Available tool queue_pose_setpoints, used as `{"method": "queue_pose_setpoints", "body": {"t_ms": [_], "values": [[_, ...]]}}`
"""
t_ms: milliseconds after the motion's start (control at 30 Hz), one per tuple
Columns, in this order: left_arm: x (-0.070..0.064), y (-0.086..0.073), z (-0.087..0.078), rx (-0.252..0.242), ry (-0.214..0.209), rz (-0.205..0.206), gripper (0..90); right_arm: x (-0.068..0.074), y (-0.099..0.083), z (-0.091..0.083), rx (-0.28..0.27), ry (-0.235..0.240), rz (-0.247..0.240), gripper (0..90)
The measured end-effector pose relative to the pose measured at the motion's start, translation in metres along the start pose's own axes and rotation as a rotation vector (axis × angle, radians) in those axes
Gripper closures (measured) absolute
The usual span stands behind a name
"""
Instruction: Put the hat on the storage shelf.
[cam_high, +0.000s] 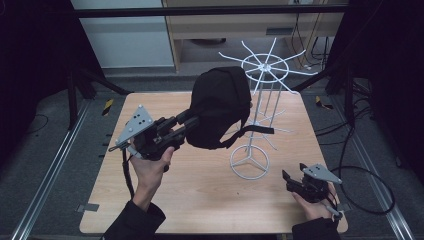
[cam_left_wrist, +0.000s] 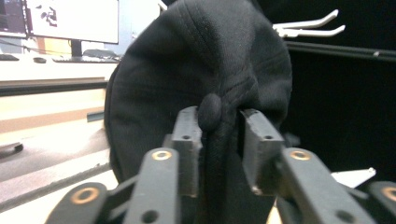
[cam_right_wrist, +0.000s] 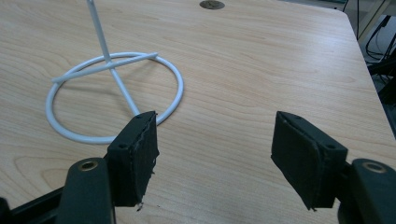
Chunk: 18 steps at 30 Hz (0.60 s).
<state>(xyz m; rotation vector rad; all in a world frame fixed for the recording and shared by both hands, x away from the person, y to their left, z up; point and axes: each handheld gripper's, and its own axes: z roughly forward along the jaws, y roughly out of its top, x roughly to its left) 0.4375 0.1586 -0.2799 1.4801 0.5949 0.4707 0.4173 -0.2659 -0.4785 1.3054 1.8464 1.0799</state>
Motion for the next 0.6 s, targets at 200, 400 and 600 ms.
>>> {"method": "queue_pose_setpoints", "body": {"t_ms": [200, 400, 600], "values": [[0.004, -0.008, -0.016, 0.015, 0.011, 0.004, 45.8, 0.000, 0.000, 0.000, 0.001, 0.001, -0.001, 31.3], [0.016, -0.034, -0.047, 0.097, 0.098, 0.022, 32.1, 0.000, -0.001, 0.000, 0.000, 0.002, 0.014, 28.5], [0.042, -0.086, -0.073, 0.213, 0.213, -0.035, 28.5, 0.000, -0.002, 0.001, 0.002, -0.003, 0.015, 26.2]]}}
